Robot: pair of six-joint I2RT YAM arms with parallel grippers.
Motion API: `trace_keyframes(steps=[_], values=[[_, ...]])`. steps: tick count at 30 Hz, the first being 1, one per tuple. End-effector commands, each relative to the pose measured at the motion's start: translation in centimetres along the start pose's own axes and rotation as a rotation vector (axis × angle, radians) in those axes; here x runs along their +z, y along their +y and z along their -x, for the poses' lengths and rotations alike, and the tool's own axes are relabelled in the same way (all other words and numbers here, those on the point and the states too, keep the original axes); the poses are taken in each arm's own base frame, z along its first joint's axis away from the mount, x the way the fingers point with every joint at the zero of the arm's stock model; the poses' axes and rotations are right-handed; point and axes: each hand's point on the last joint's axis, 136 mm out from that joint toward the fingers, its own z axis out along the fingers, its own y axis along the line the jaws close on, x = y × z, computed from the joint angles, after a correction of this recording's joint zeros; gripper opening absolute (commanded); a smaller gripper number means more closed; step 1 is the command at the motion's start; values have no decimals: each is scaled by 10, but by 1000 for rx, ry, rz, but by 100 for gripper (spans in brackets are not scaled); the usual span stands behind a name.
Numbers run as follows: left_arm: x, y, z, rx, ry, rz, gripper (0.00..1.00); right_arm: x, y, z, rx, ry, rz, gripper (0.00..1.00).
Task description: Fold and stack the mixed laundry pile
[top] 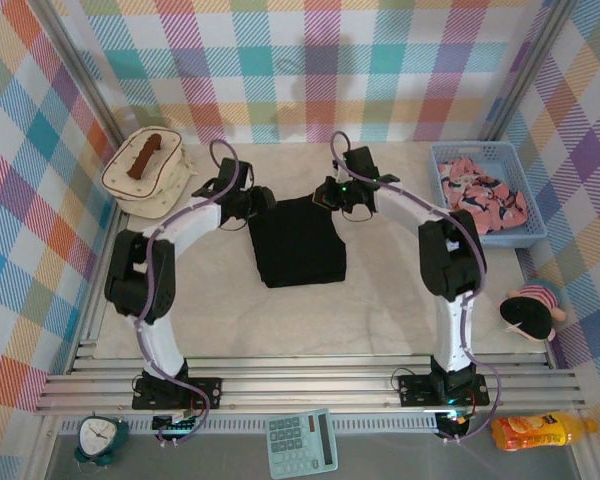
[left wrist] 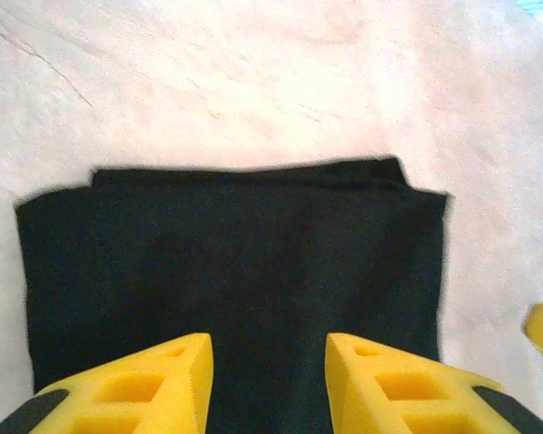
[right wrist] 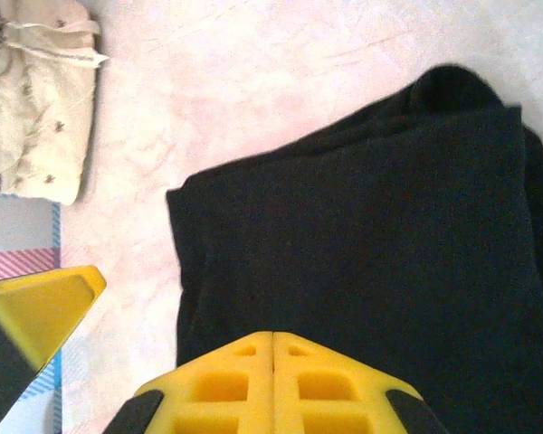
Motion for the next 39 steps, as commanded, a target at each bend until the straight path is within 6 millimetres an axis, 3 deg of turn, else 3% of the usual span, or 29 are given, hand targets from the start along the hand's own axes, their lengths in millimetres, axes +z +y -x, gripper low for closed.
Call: trace_keyframes(steps=[1, 7, 11, 15, 20, 23, 27, 30, 34, 39], values=[[32, 16, -6, -10, 44, 28, 37, 29, -34, -1, 53, 37, -82, 2], [75, 43, -16, -30, 102, 97, 34, 59, -84, -7, 188, 74, -138, 3], [80, 42, -22, -67, 144, 55, 35, 52, -85, -12, 144, 91, -127, 5], [53, 18, -13, -74, 129, -24, 44, 19, -46, -23, 31, 83, -66, 12], [28, 2, 4, -36, 84, -45, 52, -8, 8, -64, -149, 110, -45, 14], [34, 10, 3, -25, 102, -2, 52, -3, 35, -100, -204, 164, -15, 12], [56, 20, -1, -37, 122, 2, 51, 17, 71, -147, -263, 239, 52, 10], [73, 32, -5, -46, 145, 33, 50, 38, 82, -173, -261, 293, 83, 9], [89, 43, -12, -75, 179, 44, 50, 70, 71, -201, -196, 373, 85, 7], [96, 50, -15, -84, 190, 58, 50, 94, 19, -228, -108, 455, -55, 3]])
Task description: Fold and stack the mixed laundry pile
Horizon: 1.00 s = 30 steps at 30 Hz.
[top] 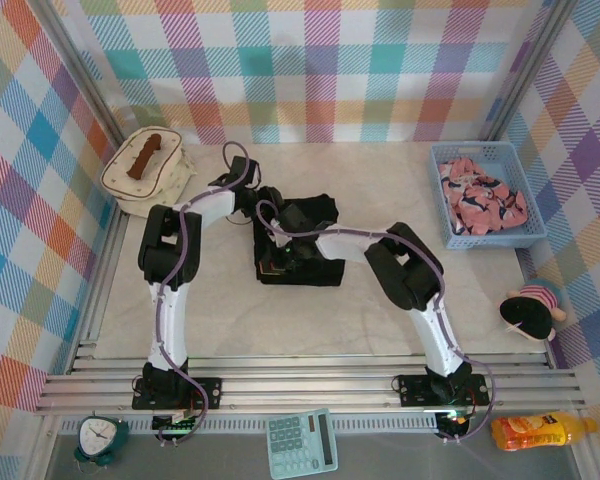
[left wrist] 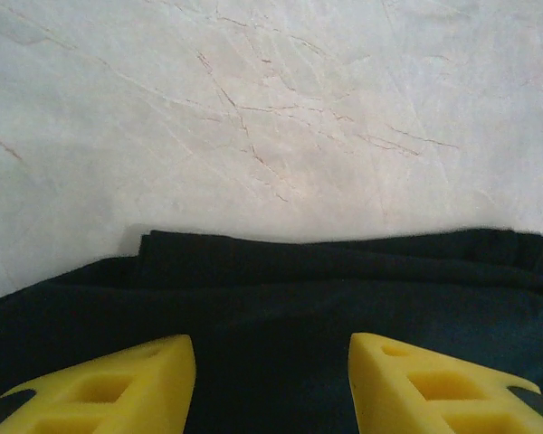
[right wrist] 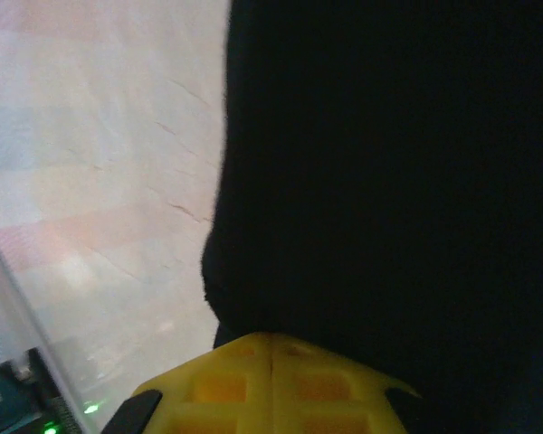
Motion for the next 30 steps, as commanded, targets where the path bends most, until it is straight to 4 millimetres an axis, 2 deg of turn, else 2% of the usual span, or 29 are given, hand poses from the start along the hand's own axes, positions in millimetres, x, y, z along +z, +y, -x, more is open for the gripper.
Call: trace_keyframes(steps=[1, 6, 8, 10, 11, 13, 15, 16, 18, 20, 22, 26, 30], values=[[18, 29, -15, -37, 67, 68, 49, 17, -40, -23, 108, 74, -101, 3], [23, 39, -4, -52, 74, 93, 49, 8, -43, -36, 122, 80, -103, 2], [17, 32, 4, -42, 63, 87, 50, -4, -30, -30, 98, 60, -81, 3], [4, 21, 10, -30, 44, 65, 56, -24, -10, -17, 63, 14, -41, 5], [-5, 12, 13, -21, 31, 48, 62, -40, 1, -8, 45, -23, -24, 9], [-26, -4, 17, 6, 6, 28, 70, -73, 11, 7, 15, -98, -20, 25], [-47, -21, 15, 45, -16, 14, 85, -109, 12, 21, -11, -183, -50, 43], [-57, -28, 12, 71, -31, 20, 99, -127, 8, 27, -18, -223, -83, 56], [-73, -41, 2, 121, -48, 39, 100, -161, -6, 37, -6, -283, -147, 82], [-83, -50, -14, 159, -48, 74, 100, -193, -26, 46, 24, -329, -198, 95], [-87, -54, -29, 183, -46, 114, 100, -221, -48, 54, 80, -355, -223, 100], [-85, -49, -66, 215, -35, 253, 100, -275, -97, 64, 207, -458, -273, 99], [-67, -40, -105, 219, 5, 338, 100, -307, -136, 60, 311, -538, -324, 99]])
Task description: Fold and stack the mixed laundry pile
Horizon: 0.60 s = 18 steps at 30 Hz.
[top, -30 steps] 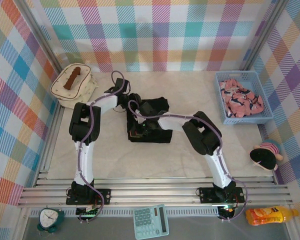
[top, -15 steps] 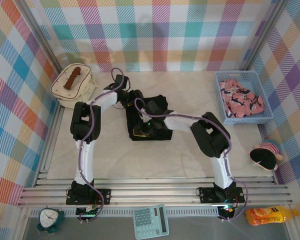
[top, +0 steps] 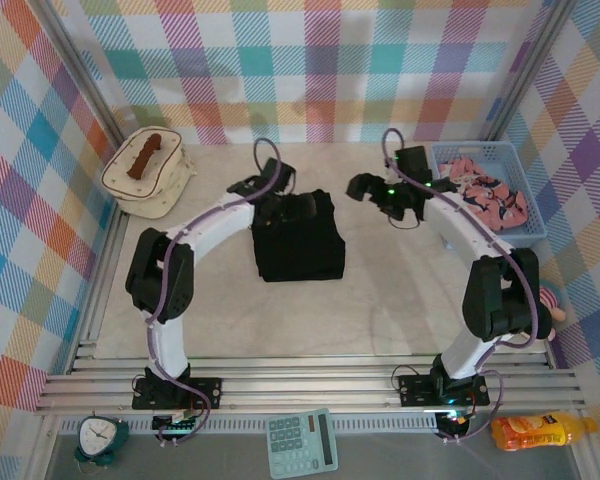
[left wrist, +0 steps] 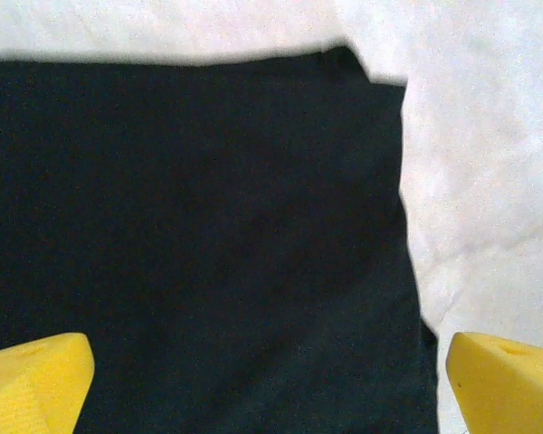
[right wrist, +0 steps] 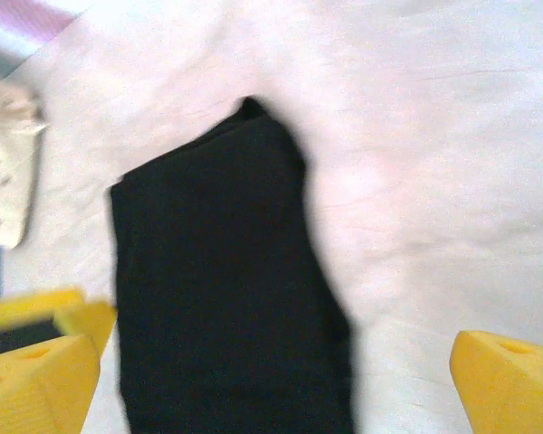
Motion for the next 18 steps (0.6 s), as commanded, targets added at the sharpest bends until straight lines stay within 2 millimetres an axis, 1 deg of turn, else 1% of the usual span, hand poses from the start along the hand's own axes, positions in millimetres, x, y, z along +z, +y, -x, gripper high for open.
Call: trace_keyframes(steps=[1, 3, 6, 8, 10, 13, 14, 16, 18], values=[[22, 34, -45, -12, 74, 205, 100, -15, -28, -8, 47, 3, -62, 99], [35, 39, -58, -20, 93, 240, 100, -16, -41, -8, 71, -3, -78, 99], [53, 49, -67, -30, 112, 283, 100, -17, -57, -10, 84, -1, -117, 99], [60, 62, -70, -1, 130, 334, 99, -21, -72, -7, 82, -21, -180, 99], [61, 83, -69, 21, 153, 392, 99, -29, -90, 2, 86, -49, -247, 99], [58, 122, -61, 24, 188, 440, 99, -45, -118, 24, 106, -91, -341, 99], [57, 135, -56, 16, 202, 442, 99, -52, -128, 36, 118, -111, -375, 99], [55, 156, -40, 1, 216, 437, 98, -62, -149, 52, 144, -136, -445, 99], [53, 173, -22, -1, 217, 434, 98, -69, -171, 67, 156, -169, -528, 99]])
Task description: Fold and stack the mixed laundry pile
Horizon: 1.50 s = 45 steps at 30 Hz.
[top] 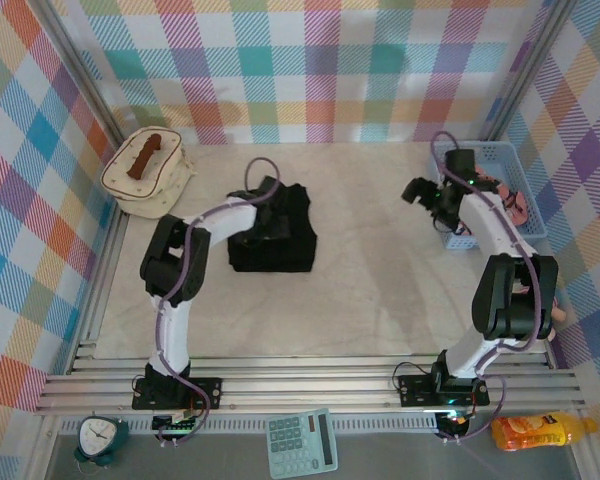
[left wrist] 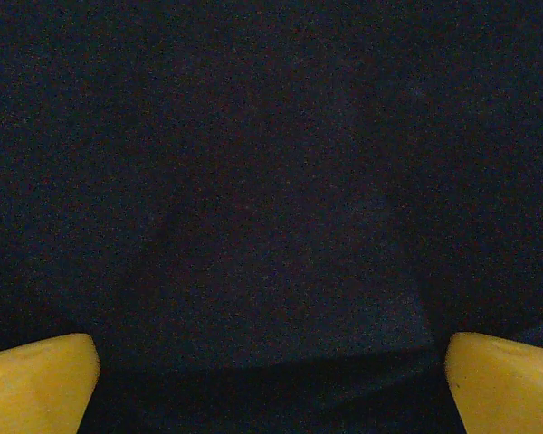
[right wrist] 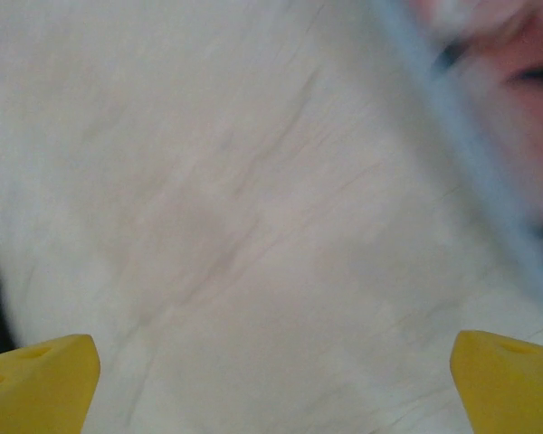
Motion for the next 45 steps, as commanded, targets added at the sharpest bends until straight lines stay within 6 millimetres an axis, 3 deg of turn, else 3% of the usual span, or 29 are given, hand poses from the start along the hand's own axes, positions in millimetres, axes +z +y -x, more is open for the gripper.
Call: trace_keyframes(steps=[1, 6, 12, 16, 19, 21, 22, 23, 24, 26, 30, 33, 40, 43, 45], values=[[19, 55, 10, 35, 91, 92, 98, 2, -42, 35, -3, -68, -188, 99], [30, 82, 52, 1, 103, 44, 97, 24, -73, 66, 56, -75, -296, 99], [36, 116, 67, 9, 110, 80, 97, 66, -94, 72, 137, -2, -316, 99], [20, 133, 72, 29, 94, 138, 99, 95, -105, 59, 181, 81, -319, 99], [-5, 129, 82, -1, 52, 104, 100, 111, -107, 53, 229, 121, -277, 100], [-34, 122, 95, -44, -12, 54, 100, 114, -107, 54, 257, 138, -234, 87], [-48, 119, 101, -64, -48, 25, 100, 114, -107, 56, 266, 136, -219, 73], [-66, 114, 108, -91, -92, -16, 100, 112, -108, 60, 272, 127, -208, 53], [-84, 107, 115, -114, -139, -68, 100, 107, -106, 64, 277, 115, -189, 31], [-120, 94, 125, -146, -225, -169, 100, 94, -101, 76, 276, 72, -150, 0], [-170, 64, 125, -170, -310, -364, 100, 41, -75, 111, 218, -93, -49, 0], [-183, 49, 112, -196, -331, -439, 100, -18, -40, 136, 170, -236, 97, 0], [-165, 19, 61, -249, -277, -564, 100, -153, 34, 162, 48, -466, 371, 0], [-148, 11, 38, -265, -212, -583, 100, -184, 47, 160, 14, -513, 403, 0], [-141, 3, 31, -268, -192, -608, 100, -193, 53, 155, 13, -513, 434, 0]])
